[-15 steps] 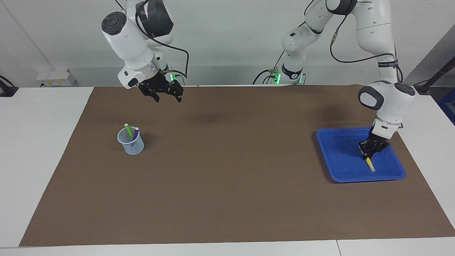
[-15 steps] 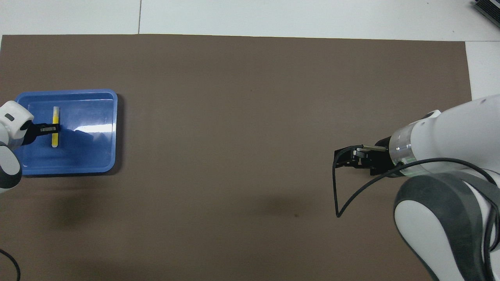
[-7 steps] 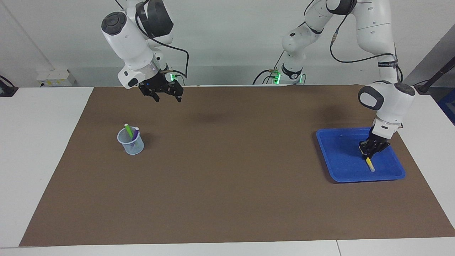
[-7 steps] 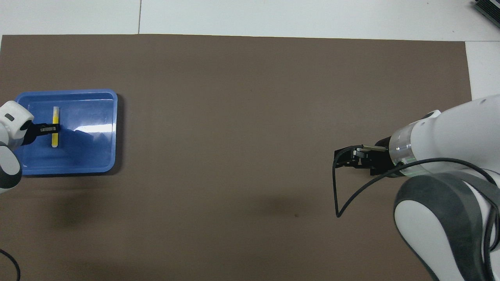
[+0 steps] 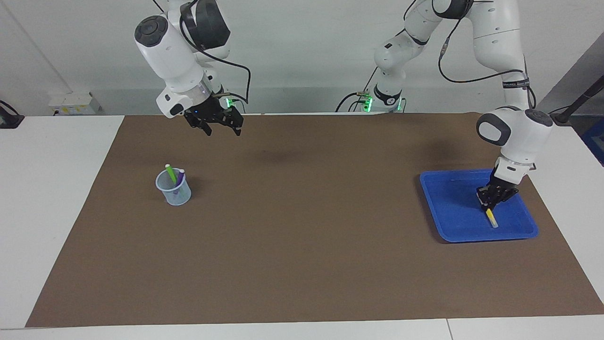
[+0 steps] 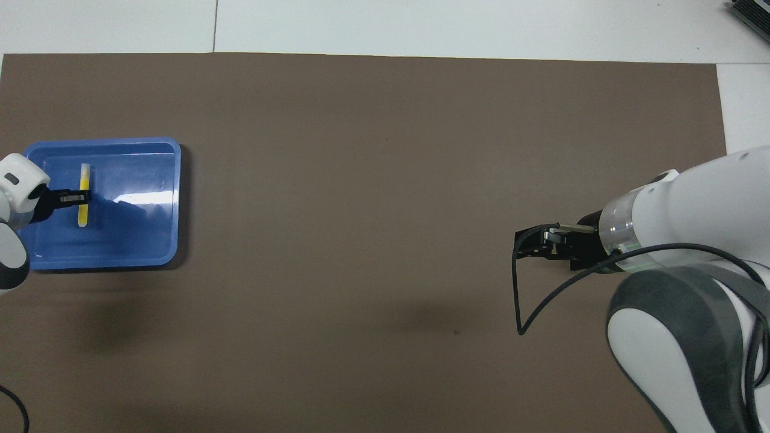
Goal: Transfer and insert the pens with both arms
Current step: 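Lift the yellow pen with the left gripper out of the tray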
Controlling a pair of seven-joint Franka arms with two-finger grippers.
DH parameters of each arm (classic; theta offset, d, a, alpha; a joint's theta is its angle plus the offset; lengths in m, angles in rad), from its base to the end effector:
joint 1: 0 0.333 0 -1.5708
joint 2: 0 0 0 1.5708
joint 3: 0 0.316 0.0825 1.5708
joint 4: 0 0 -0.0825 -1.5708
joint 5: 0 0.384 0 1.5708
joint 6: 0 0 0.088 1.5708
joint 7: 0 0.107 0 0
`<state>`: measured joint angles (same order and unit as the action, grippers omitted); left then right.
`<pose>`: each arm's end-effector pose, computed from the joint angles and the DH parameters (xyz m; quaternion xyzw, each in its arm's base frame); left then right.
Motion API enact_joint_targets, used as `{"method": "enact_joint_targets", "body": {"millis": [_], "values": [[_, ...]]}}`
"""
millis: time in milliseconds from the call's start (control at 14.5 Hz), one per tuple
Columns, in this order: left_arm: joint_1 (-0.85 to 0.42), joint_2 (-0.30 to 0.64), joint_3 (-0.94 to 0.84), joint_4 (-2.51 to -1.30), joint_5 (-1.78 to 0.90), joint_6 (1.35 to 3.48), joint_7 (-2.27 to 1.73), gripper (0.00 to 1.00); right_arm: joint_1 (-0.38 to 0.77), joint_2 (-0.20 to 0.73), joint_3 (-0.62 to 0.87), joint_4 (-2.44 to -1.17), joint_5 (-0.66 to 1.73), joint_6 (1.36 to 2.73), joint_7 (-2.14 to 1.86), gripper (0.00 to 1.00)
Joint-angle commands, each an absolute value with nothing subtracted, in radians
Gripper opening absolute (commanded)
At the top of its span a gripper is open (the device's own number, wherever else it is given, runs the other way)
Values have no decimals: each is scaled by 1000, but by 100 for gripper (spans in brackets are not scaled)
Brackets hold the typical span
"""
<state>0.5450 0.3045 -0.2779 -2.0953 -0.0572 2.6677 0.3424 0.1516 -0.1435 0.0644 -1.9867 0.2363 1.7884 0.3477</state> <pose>0.5837 0.1671 0.3091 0.9888 -0.0021 0.1488 0.0123 0.4947 0.1305 0.5240 -0.9891 0.0944 0.0566 0.0979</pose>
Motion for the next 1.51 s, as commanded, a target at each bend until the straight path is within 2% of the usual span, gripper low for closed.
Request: {"method": "enact_joint_targets", "body": {"millis": [0,206,687,1100,1444], "values": [[546,255,-278,-2098,-46,2605,350,0,149,-153,64,-2003,264,1813,365,100],[546,226,-278,-2108,-46,2583,350,0,149,-153,64,-2003,262,1813,365,100],[532,94,-279,-2108,-44,2399,261,0,149,-155,66,-2003,264,1813,365,100],[523,61,-279,-2108,-44,2362,212,0,149,-158,66,-2003,264,1812,365,100],[514,26,-285,-2106,-44,2330,-105,0,149,-160,66,-2010,264,1812,364,100]]}}
